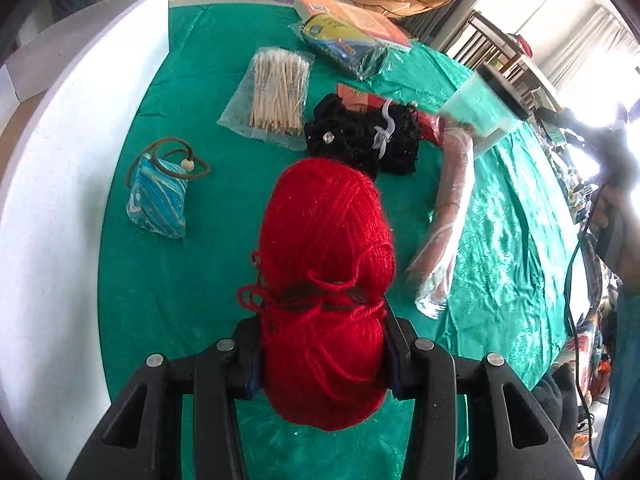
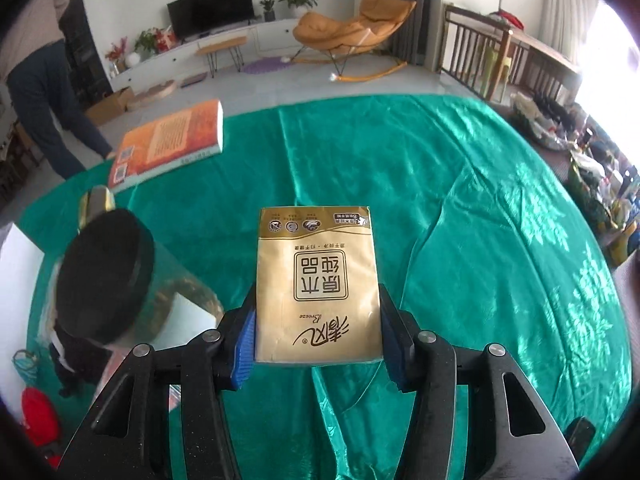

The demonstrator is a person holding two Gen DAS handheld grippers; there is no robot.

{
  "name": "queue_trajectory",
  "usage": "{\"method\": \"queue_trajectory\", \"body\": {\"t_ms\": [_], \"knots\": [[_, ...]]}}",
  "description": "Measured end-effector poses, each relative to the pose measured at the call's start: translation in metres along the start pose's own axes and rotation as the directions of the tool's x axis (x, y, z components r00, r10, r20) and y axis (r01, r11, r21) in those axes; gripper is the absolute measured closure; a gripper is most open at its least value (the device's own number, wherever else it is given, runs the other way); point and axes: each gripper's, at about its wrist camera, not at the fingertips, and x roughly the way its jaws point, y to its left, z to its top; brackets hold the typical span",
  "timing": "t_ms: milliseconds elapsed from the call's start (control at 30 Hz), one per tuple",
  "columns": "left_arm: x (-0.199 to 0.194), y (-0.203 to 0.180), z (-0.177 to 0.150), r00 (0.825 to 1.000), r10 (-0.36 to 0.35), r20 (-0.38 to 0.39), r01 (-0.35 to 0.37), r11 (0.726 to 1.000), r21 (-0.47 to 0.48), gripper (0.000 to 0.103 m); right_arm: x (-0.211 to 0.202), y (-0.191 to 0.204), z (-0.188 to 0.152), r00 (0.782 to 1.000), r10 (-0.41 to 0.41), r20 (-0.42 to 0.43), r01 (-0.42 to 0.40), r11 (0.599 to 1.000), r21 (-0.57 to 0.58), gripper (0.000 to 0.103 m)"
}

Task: Organize soft objects
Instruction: 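Grasp the tan printed tissue packet with the right tool while the left tool lifts the yarn, then carry yarn and tissue packet over the white box and open both tools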

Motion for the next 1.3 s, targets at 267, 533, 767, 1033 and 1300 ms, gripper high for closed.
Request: {"method": "queue_trajectory", "body": {"t_ms": [267,533,767,1033,1300], "knots": [[-0.092,0.035,-0.008,0.99,-0.036,0.137,0.046,0.997,-0.068,0.058,-0.09,0.134,0.009,0.971,0.237,0.043,-0.223,0.952,-0.21,0.048],[-0.171,0.141,-0.055,0.957,0.221,0.188,-0.174,0.956,-0.238,0.058,-0.153,0.321,-0.066,0.789,0.596,-0.15,-0.609,0.726,-0.321,0.048],[-0.171,0.201,-0.084,0.906,0.404,0.126,-0.328,0.86,-0.392,0.014,-0.173,0.423,-0.128,0.647,0.693,-0.318,-0.758,0.543,-0.361,0.026],[-0.161,0.169,-0.074,0.914,0.34,0.222,-0.258,0.908,-0.331,0.001,-0.144,0.345,-0.144,0.802,0.573,-0.169,-0.588,0.708,-0.391,0.025],[-0.123,0.029,-0.061,0.967,0.089,0.24,-0.1,0.994,0.034,0.001,-0.067,0.171,-0.184,0.996,0.081,-0.031,-0.086,0.979,-0.184,0.025]]}}
